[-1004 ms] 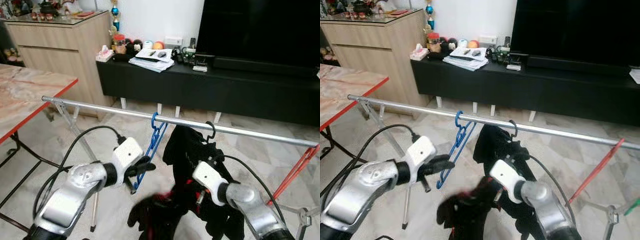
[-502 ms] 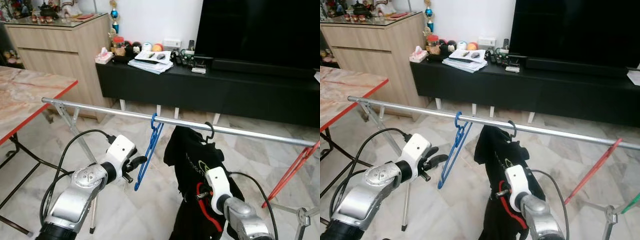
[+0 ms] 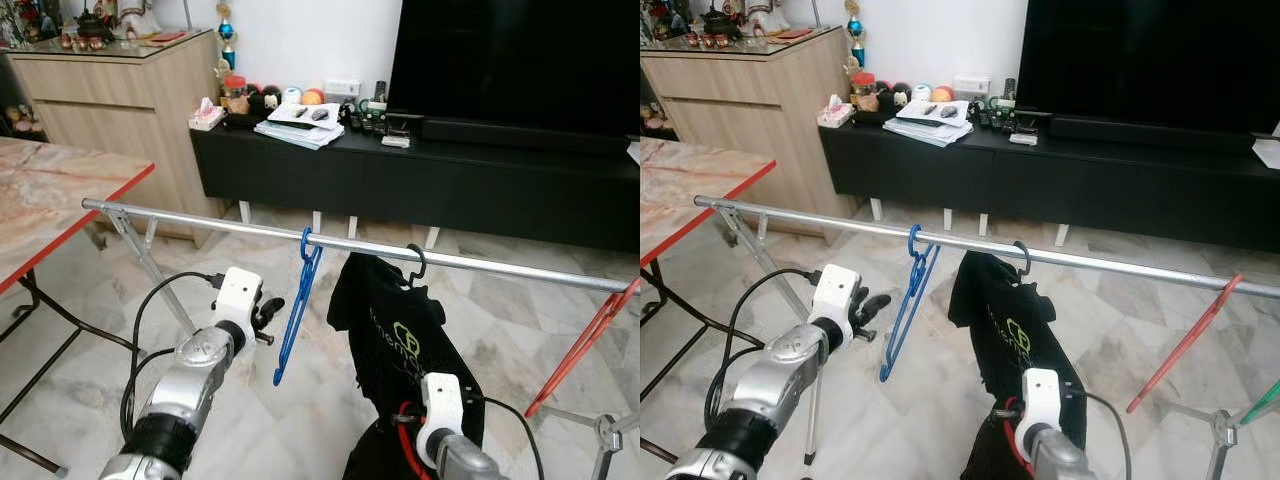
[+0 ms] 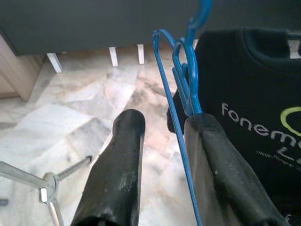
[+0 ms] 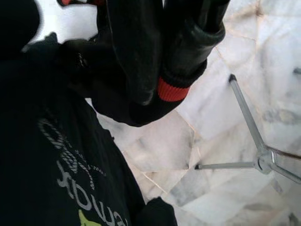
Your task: Hang hanger
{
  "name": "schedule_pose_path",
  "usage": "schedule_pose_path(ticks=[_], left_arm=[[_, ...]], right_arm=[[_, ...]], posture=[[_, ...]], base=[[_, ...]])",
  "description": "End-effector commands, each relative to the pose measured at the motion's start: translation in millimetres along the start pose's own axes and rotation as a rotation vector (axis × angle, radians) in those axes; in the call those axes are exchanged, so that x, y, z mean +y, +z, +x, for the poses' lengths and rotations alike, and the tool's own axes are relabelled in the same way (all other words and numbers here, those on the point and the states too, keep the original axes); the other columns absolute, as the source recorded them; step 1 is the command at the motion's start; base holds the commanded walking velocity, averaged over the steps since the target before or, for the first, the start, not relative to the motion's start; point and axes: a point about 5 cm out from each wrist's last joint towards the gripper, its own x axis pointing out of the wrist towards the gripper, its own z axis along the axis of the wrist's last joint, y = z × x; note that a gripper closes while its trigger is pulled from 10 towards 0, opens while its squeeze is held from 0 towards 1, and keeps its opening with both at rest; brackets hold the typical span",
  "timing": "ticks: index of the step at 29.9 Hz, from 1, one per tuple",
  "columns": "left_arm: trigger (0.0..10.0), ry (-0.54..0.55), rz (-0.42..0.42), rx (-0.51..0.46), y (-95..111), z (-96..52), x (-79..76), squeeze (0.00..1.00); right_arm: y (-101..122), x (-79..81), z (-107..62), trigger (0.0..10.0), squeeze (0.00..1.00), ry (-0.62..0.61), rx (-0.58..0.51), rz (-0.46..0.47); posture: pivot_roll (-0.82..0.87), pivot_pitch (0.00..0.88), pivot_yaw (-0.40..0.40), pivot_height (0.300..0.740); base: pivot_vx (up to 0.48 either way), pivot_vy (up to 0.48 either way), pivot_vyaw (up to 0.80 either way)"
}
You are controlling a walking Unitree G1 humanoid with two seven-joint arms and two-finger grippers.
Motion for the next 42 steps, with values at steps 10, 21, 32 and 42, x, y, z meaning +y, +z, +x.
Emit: schedule_pose_path(ticks=[10, 21, 32, 42], left_arm=[[10.0, -0.020, 0.024, 0.017, 19.4, 21.3, -0.3, 1.00], [10.0, -0.071, 0.048, 0.061, 25.2, 34.8, -21.2, 0.00], [10.0, 0.026, -0.001, 0.131, 12.6, 37.3, -27.1, 0.00], [10.0, 0.118, -0.037, 0.154, 7.9, 37.1, -25.3, 0.00]], right_arm=[[-19.4, 9.9, -2.9, 0.0, 0.00, -0.012, -0.026, 0.048], [-28.6, 9.9, -6.2, 0.0, 0.00, -0.019, -0.028, 0.056], [-33.3, 2.2, -12.2, 0.0, 0.00, -0.040, -0.042, 0.050], [-34.3, 0.3, -15.3, 0.0, 0.00, -0.040, -0.032, 0.040]], posture=[[-0.01, 0.075, 0.117, 0.740], [-0.04, 0.111, 0.130, 0.740], [-0.09, 0.156, 0.110, 0.740], [-0.10, 0.192, 0.090, 0.740]], base=[[0.000, 0.000, 0.00], [0.000, 0.000, 0.00], [0.000, 0.000, 0.00], [0.000, 0.000, 0.00]])
